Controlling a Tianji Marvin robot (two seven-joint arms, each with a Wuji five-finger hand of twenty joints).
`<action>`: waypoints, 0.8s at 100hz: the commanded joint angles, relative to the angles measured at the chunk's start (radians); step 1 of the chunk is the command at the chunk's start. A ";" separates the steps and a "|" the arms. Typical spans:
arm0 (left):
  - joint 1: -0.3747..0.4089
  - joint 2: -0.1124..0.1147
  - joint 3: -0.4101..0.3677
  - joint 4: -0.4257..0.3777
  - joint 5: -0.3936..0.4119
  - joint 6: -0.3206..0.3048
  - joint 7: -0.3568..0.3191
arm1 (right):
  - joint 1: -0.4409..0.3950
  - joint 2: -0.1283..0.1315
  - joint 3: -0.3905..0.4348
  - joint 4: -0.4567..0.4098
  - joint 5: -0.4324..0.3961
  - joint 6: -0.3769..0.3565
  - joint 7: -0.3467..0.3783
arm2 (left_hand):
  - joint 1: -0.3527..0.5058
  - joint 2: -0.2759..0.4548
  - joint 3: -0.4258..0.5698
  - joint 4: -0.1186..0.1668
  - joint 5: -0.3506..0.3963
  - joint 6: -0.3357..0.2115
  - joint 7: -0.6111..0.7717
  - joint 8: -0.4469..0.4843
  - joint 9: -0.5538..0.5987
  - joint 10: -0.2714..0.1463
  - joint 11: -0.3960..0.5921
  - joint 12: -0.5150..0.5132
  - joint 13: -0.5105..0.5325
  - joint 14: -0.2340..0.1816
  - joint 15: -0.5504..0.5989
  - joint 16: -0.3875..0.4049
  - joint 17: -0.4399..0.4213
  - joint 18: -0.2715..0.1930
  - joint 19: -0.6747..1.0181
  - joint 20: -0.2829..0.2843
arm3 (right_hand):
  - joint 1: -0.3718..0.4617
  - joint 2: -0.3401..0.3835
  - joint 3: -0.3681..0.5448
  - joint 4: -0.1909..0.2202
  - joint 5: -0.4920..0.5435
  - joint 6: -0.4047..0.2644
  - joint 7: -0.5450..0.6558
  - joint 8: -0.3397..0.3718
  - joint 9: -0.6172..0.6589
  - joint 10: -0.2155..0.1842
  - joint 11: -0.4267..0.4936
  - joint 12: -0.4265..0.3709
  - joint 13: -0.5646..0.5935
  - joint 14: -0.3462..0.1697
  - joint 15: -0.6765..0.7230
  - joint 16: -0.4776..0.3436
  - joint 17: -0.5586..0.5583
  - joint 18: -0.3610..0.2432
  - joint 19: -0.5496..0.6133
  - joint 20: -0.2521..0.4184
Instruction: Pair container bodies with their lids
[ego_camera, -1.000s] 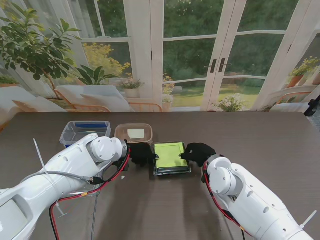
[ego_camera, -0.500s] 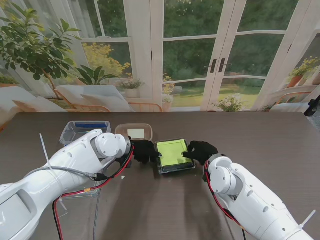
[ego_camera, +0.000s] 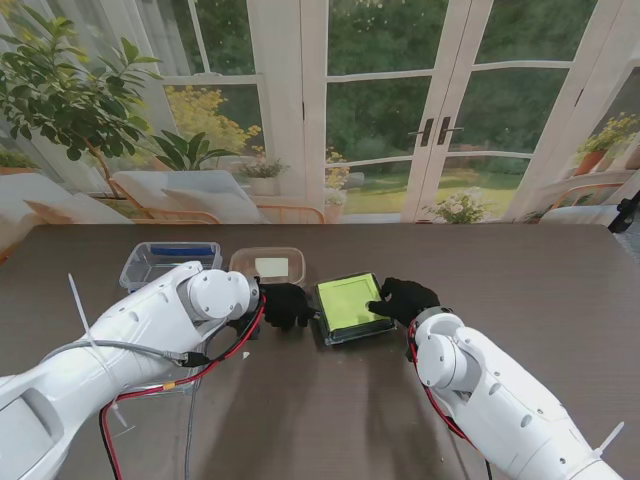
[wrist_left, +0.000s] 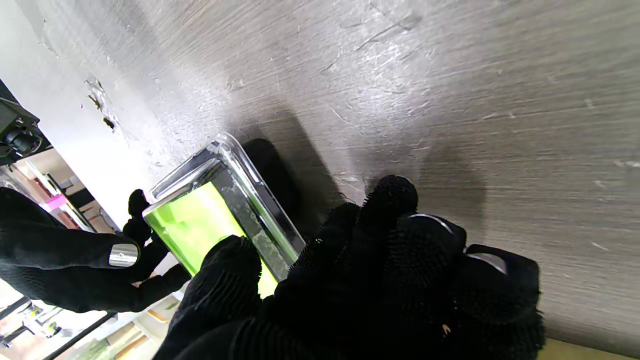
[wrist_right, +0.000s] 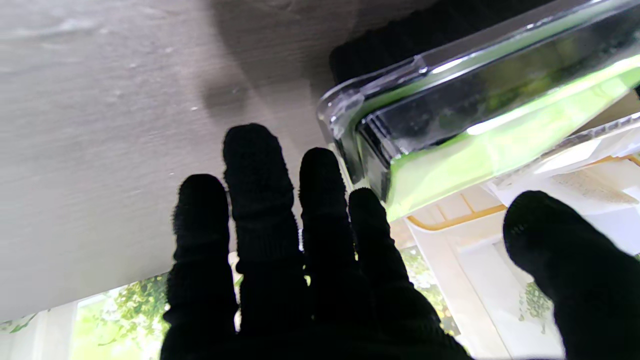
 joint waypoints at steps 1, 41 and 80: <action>0.009 0.012 -0.008 -0.014 0.008 0.007 -0.021 | 0.003 0.003 -0.004 -0.014 -0.010 0.014 0.030 | -0.010 0.032 0.004 0.008 -0.007 0.009 0.002 -0.001 -0.005 0.034 0.010 -0.005 0.006 0.014 -0.005 -0.008 -0.008 -0.046 0.016 0.031 | -0.010 0.020 0.018 0.018 -0.042 0.015 0.009 -0.008 -0.015 -0.002 0.004 -0.012 0.025 0.010 0.018 0.002 0.011 0.030 0.040 0.021; 0.112 0.084 -0.126 -0.182 0.104 0.057 -0.032 | 0.026 0.025 -0.041 -0.025 -0.110 0.069 0.078 | -0.011 0.032 0.004 0.008 -0.010 0.008 0.001 -0.002 -0.005 0.033 0.011 -0.005 0.007 0.012 -0.004 -0.009 -0.007 -0.047 0.017 0.030 | -0.016 0.023 -0.002 0.022 -0.020 0.004 -0.037 -0.033 -0.020 -0.001 -0.037 -0.029 0.024 -0.003 0.009 0.000 0.014 0.021 0.037 0.017; 0.205 0.121 -0.224 -0.295 0.179 0.090 -0.045 | 0.035 0.042 -0.064 -0.050 -0.217 0.109 0.101 | -0.012 0.032 0.004 0.008 -0.004 0.006 0.005 -0.001 -0.002 0.031 0.012 -0.005 0.009 0.011 -0.004 -0.011 -0.004 -0.047 0.019 0.028 | -0.021 0.026 -0.038 0.026 0.094 -0.083 -0.032 -0.038 -0.040 -0.009 -0.050 -0.035 0.022 -0.030 0.006 0.002 0.024 0.004 0.035 0.011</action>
